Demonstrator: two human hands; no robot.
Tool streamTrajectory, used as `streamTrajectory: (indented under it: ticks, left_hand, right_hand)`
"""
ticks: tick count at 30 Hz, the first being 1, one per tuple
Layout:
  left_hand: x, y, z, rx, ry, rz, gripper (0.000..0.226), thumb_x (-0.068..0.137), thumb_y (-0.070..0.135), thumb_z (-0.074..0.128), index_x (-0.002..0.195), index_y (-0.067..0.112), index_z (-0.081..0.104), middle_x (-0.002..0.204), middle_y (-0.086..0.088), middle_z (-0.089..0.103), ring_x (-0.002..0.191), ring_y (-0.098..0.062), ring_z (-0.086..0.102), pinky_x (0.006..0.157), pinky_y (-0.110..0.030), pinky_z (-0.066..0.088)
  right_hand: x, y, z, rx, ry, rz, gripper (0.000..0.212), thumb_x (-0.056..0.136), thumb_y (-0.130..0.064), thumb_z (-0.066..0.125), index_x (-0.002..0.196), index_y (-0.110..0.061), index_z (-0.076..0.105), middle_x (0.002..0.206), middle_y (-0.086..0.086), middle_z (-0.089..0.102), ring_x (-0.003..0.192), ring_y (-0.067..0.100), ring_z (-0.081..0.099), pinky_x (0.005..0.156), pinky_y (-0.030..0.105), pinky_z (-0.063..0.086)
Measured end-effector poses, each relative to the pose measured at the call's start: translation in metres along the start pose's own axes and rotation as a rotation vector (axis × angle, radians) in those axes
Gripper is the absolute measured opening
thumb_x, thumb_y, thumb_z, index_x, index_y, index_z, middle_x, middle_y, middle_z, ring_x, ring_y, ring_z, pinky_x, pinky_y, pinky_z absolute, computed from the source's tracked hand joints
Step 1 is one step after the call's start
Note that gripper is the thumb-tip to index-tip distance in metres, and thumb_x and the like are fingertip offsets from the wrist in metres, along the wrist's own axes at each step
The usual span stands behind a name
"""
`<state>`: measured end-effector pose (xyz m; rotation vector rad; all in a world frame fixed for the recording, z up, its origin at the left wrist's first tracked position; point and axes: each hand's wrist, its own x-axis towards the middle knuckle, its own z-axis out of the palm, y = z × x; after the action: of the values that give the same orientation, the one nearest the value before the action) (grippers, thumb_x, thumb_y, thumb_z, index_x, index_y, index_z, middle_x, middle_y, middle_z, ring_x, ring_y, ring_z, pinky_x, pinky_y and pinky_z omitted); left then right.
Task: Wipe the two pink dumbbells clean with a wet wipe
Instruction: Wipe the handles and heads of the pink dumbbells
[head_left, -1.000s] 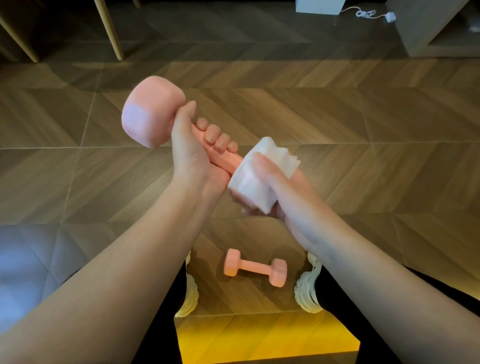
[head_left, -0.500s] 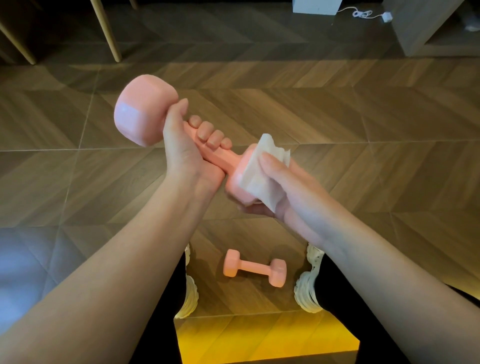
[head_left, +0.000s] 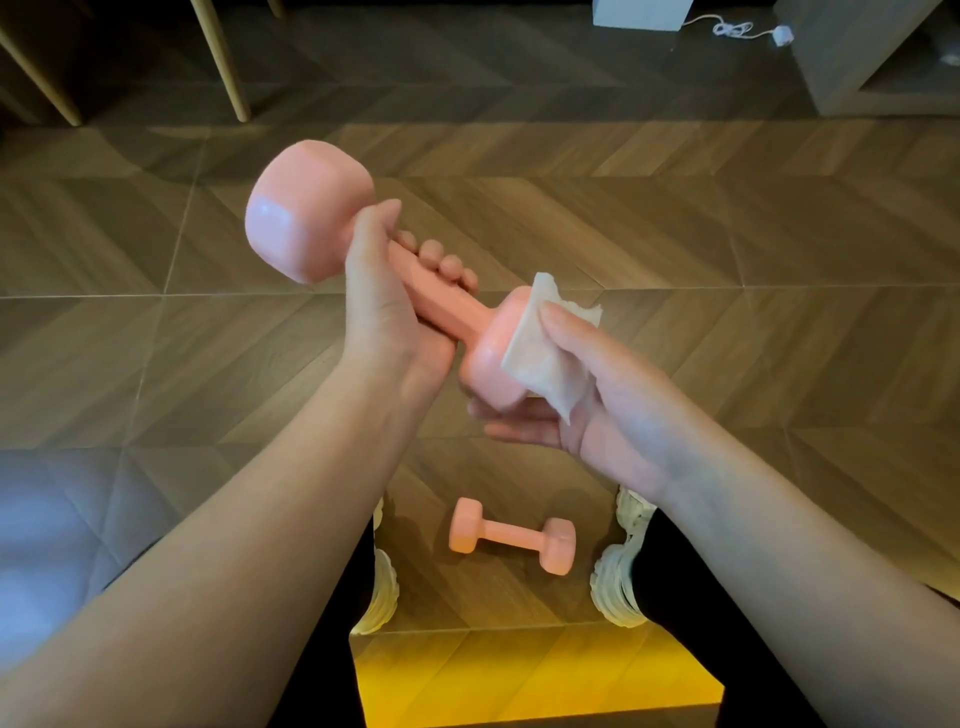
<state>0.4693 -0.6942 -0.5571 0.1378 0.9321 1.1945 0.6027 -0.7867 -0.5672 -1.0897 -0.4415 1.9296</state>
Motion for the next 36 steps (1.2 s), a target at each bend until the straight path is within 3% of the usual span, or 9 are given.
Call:
streamTrajectory:
  ticks: [3,7,12,15,17,22,26,31,36]
  left_hand:
    - [-0.001,-0.003,0.001,0.004,0.060,0.000,0.031,0.089,0.024,0.062,0.066,0.017,0.042,0.053,0.003,0.043,0.045,-0.013,0.045,0.053,-0.024,0.047]
    - [0.000,-0.003,0.000,-0.056,0.070,-0.021,0.032,0.091,0.024,0.059,0.070,0.019,0.035,0.051,0.006,0.031,0.040,-0.010,0.029,0.044,-0.023,0.033]
    - [0.001,-0.002,0.001,-0.028,0.084,0.029,0.032,0.093,0.021,0.054,0.068,0.019,0.033,0.047,0.006,0.028,0.039,-0.012,0.026,0.042,-0.023,0.032]
    - [0.002,0.000,0.000,-0.043,0.085,0.041,0.032,0.093,0.019,0.051,0.068,0.018,0.032,0.048,0.006,0.026,0.039,-0.012,0.024,0.043,-0.023,0.031]
    - [0.000,-0.002,-0.001,-0.035,0.072,0.035,0.032,0.094,0.019,0.050,0.069,0.018,0.031,0.049,0.006,0.024,0.040,-0.012,0.022,0.043,-0.024,0.029]
    - [-0.004,-0.006,0.003,0.001,0.030,0.007,0.033,0.093,0.018,0.050,0.067,0.018,0.031,0.049,0.005,0.023,0.040,-0.012,0.022,0.041,-0.023,0.030]
    - [-0.001,0.000,0.002,-0.011,0.050,0.028,0.033,0.092,0.018,0.051,0.065,0.019,0.032,0.049,0.006,0.024,0.040,-0.012,0.022,0.043,-0.023,0.029]
    - [-0.003,-0.004,0.002,-0.017,0.039,0.022,0.032,0.093,0.017,0.049,0.067,0.019,0.030,0.050,0.006,0.022,0.040,-0.012,0.022,0.042,-0.024,0.030]
    - [-0.003,-0.006,0.005,0.025,0.015,0.024,0.032,0.091,0.017,0.051,0.066,0.019,0.032,0.049,0.005,0.024,0.040,-0.013,0.023,0.042,-0.023,0.031]
  right_hand:
    - [0.003,0.006,0.002,-0.158,0.100,-0.151,0.054,0.082,-0.031,0.075,0.130,-0.032,0.051,0.125,0.007,0.063,0.111,0.026,0.066,0.083,0.049,0.059]
    - [0.007,0.010,0.009,-0.335,0.231,-0.273,0.049,0.073,-0.043,0.077,0.117,-0.041,0.055,0.108,-0.008,0.067,0.098,0.011,0.069,0.075,0.033,0.060]
    - [0.008,0.004,0.006,-0.279,0.154,-0.201,0.034,0.092,-0.040,0.061,0.123,-0.027,0.056,0.118,0.005,0.067,0.105,0.023,0.067,0.085,0.055,0.057]
    - [0.005,0.004,0.004,-0.276,0.057,-0.182,0.049,0.082,-0.032,0.069,0.128,-0.033,0.053,0.122,0.001,0.064,0.108,0.016,0.066,0.082,0.039,0.060]
    - [0.006,0.009,0.007,-0.313,0.114,-0.214,0.054,0.076,-0.030,0.076,0.125,-0.036,0.052,0.118,-0.001,0.065,0.105,0.014,0.068,0.075,0.033,0.059]
    - [0.009,0.006,0.006,-0.245,0.227,-0.146,0.040,0.087,-0.045,0.069,0.121,-0.030,0.053,0.113,0.003,0.070,0.103,0.022,0.070,0.085,0.050,0.059]
    - [0.002,0.002,-0.003,-0.221,0.089,-0.079,0.050,0.085,-0.040,0.069,0.130,-0.024,0.054,0.121,0.008,0.067,0.107,0.024,0.069,0.081,0.043,0.059]
    - [0.009,0.013,0.008,-0.281,0.218,-0.156,0.063,0.073,-0.035,0.081,0.127,-0.028,0.052,0.118,0.002,0.068,0.106,0.020,0.069,0.081,0.044,0.060]
    - [0.009,0.006,0.006,-0.224,0.212,-0.139,0.043,0.091,-0.043,0.065,0.127,-0.023,0.054,0.117,0.009,0.069,0.105,0.028,0.069,0.081,0.048,0.060]
